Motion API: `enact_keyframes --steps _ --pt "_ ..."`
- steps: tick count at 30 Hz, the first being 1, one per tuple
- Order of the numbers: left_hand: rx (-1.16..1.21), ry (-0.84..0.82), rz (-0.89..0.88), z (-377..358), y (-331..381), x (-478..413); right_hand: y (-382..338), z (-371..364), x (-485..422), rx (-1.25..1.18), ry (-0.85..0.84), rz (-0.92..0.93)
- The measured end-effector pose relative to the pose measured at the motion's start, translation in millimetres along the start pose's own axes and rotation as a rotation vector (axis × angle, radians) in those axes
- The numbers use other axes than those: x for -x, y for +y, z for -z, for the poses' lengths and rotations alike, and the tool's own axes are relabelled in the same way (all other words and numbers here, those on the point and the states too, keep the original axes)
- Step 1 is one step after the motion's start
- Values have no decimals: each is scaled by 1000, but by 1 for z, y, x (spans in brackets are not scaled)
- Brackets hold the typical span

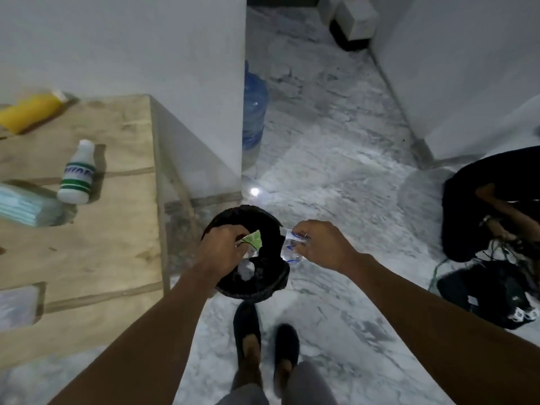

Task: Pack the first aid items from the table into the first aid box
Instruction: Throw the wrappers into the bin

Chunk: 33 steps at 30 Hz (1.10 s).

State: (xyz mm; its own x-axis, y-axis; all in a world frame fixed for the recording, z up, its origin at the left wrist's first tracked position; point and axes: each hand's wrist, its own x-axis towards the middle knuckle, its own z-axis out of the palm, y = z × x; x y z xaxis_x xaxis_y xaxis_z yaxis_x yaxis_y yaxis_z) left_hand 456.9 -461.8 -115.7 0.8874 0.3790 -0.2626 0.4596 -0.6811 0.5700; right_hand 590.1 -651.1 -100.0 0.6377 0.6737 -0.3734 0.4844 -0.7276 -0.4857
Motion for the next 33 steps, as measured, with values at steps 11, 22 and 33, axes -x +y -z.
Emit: enact_keyframes --steps 11,22,33 --pt "-53 55 321 -159 -112 -81 91 -162 -160 127 -258 154" --pt "-98 -49 350 -299 -208 -131 164 -302 -235 218 -398 147" --pt "-111 111 245 -147 -58 -68 75 -122 -137 169 -252 113"
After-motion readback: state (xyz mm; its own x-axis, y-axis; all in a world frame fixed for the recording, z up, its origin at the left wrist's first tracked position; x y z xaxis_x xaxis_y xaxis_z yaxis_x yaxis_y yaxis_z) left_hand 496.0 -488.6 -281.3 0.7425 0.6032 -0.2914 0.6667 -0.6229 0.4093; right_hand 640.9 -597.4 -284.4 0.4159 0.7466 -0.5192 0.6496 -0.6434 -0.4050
